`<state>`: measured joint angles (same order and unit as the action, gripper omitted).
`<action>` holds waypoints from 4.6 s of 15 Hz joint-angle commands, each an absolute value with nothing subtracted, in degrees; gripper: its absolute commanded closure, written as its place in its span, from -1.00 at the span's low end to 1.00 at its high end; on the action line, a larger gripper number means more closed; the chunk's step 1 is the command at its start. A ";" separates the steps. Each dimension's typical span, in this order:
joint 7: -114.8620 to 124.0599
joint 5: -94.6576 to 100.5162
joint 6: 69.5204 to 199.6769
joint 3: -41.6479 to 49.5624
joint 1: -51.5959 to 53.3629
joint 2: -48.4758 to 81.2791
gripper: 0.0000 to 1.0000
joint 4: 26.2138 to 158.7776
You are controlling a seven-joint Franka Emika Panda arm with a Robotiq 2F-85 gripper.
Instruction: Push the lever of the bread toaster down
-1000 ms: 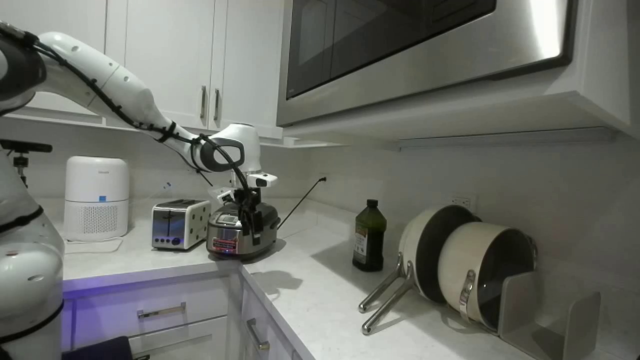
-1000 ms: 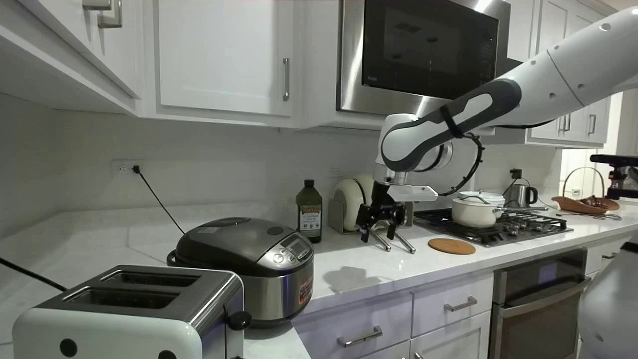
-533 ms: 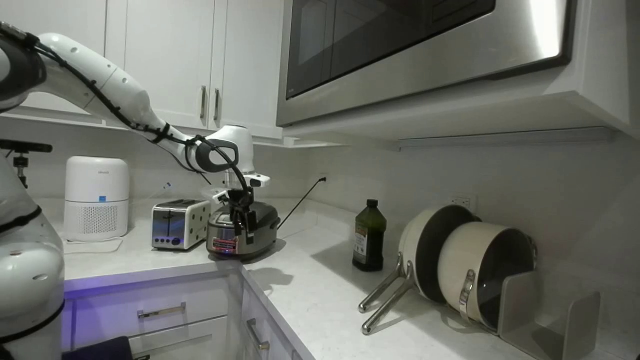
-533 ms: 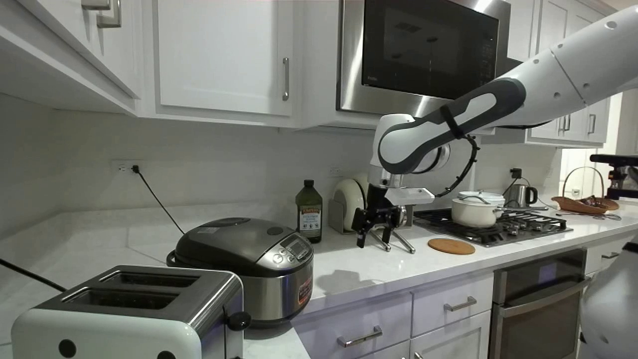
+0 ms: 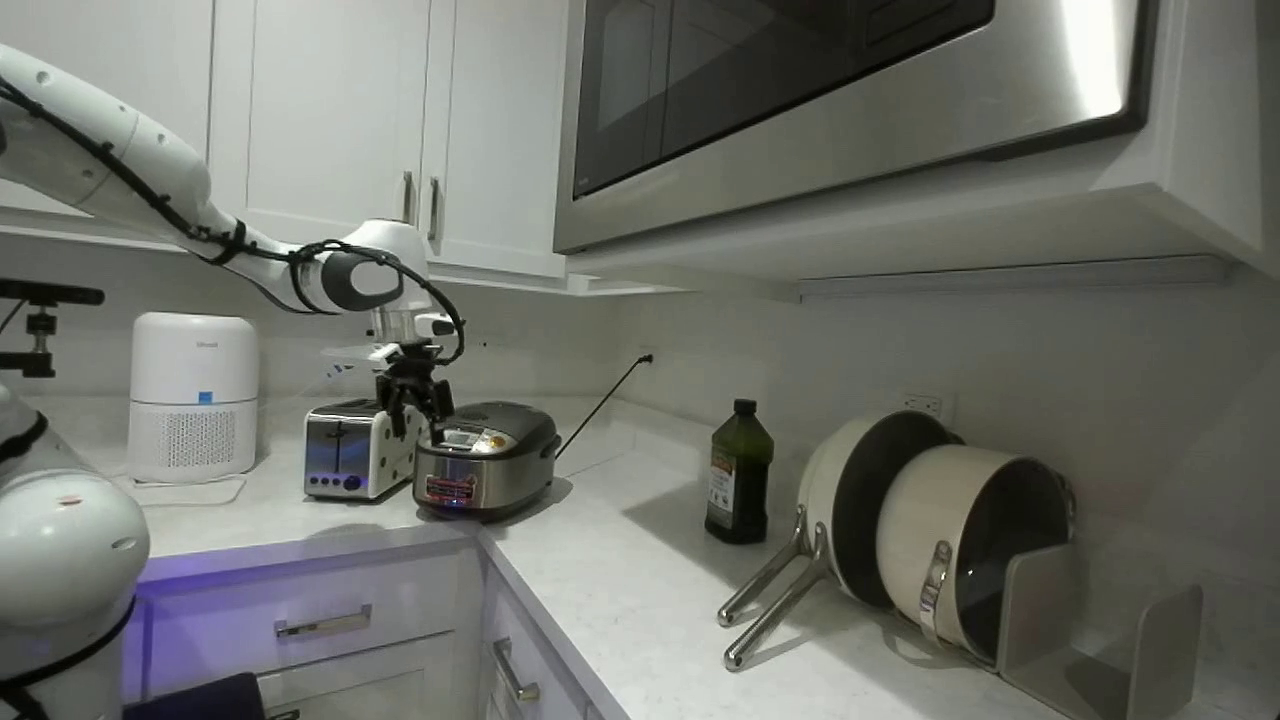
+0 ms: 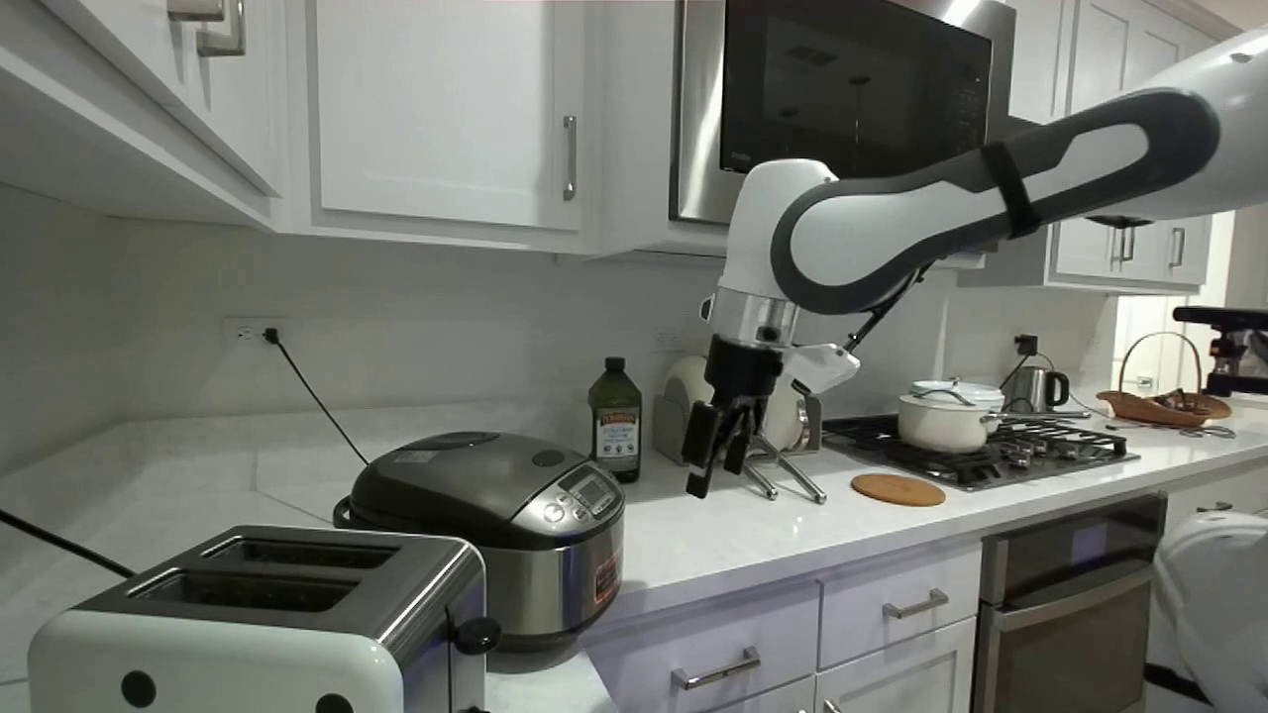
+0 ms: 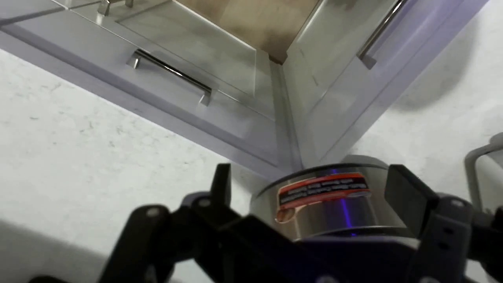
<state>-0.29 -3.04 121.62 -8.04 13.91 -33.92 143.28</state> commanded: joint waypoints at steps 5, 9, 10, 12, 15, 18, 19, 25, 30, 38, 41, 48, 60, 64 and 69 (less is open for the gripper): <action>-12.70 -9.49 119.87 -6.76 21.48 -43.15 -1.00 145.06; -15.51 -12.42 120.54 -7.99 24.47 -42.05 -1.00 143.88; -15.75 -12.61 121.15 -8.45 24.92 -41.56 -0.88 143.78; -15.92 -13.39 121.91 -9.33 26.04 -40.46 -0.39 143.23; -15.30 -12.82 123.85 -11.15 26.78 -38.90 -0.09 142.49; -14.75 -12.43 125.48 -12.93 27.34 -37.10 0.41 141.61; -14.52 -12.23 126.13 -13.49 27.41 -36.98 0.54 141.62; -12.79 -11.68 136.18 -17.17 27.93 -30.30 1.00 140.39; -12.82 -11.32 141.02 -19.17 28.94 -22.92 1.00 137.59; -12.78 -10.49 142.83 -21.47 28.75 -14.03 1.00 130.95; -12.49 -9.92 142.56 -22.09 28.37 -11.47 1.00 129.03; -7.21 -3.91 138.35 -23.66 26.83 -8.93 1.00 125.72; -2.32 0.69 124.71 -24.52 25.88 -4.63 1.00 119.98; -3.02 -0.32 123.97 -24.16 25.46 -4.24 1.00 121.49; -3.20 -0.19 123.21 -24.22 25.35 -5.02 1.00 121.41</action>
<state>-3.89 -0.61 125.25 -23.81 25.76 -4.18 122.20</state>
